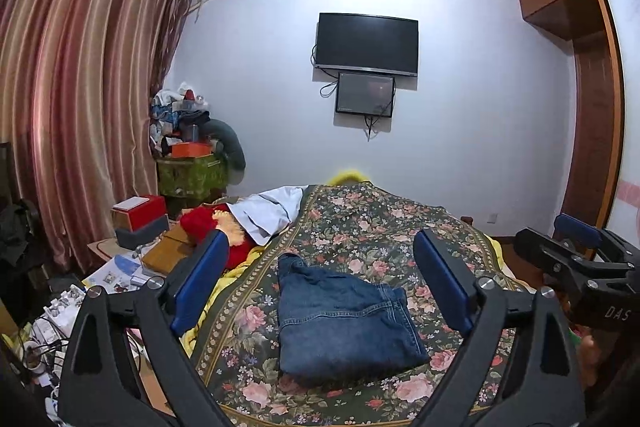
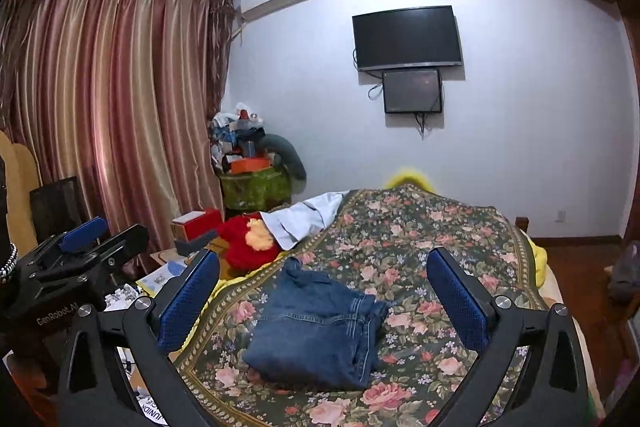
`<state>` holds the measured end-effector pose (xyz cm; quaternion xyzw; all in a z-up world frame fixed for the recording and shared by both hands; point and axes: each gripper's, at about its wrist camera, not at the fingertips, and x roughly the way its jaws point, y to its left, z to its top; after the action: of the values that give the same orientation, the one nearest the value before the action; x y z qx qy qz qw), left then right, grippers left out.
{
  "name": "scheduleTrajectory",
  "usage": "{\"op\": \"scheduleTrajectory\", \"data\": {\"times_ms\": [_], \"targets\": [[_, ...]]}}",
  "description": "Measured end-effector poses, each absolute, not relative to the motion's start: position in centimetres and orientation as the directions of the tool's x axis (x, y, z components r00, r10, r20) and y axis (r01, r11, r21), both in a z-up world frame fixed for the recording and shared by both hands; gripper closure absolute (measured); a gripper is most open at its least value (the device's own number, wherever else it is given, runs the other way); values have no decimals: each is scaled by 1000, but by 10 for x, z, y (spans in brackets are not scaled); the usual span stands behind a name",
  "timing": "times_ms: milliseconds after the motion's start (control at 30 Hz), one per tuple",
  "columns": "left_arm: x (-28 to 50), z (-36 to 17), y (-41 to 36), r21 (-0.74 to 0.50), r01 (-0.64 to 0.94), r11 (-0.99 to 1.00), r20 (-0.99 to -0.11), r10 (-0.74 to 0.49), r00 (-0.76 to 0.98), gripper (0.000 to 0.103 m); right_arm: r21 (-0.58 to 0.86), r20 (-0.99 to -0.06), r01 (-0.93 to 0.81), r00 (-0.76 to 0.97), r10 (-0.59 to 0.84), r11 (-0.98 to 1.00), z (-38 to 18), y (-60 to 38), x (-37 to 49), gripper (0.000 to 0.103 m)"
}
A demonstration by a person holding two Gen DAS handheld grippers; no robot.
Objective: Fold large clothes
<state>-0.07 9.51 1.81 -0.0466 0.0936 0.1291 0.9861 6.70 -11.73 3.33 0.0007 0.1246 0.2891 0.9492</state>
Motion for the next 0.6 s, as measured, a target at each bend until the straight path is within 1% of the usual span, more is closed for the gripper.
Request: {"op": "scheduleTrajectory", "data": {"times_ms": [600], "targets": [[3, 15, 81, -54, -245, 968, -202, 229, 952, 4, 79, -253, -542, 801, 543, 837, 28, -123, 71, 0]]}}
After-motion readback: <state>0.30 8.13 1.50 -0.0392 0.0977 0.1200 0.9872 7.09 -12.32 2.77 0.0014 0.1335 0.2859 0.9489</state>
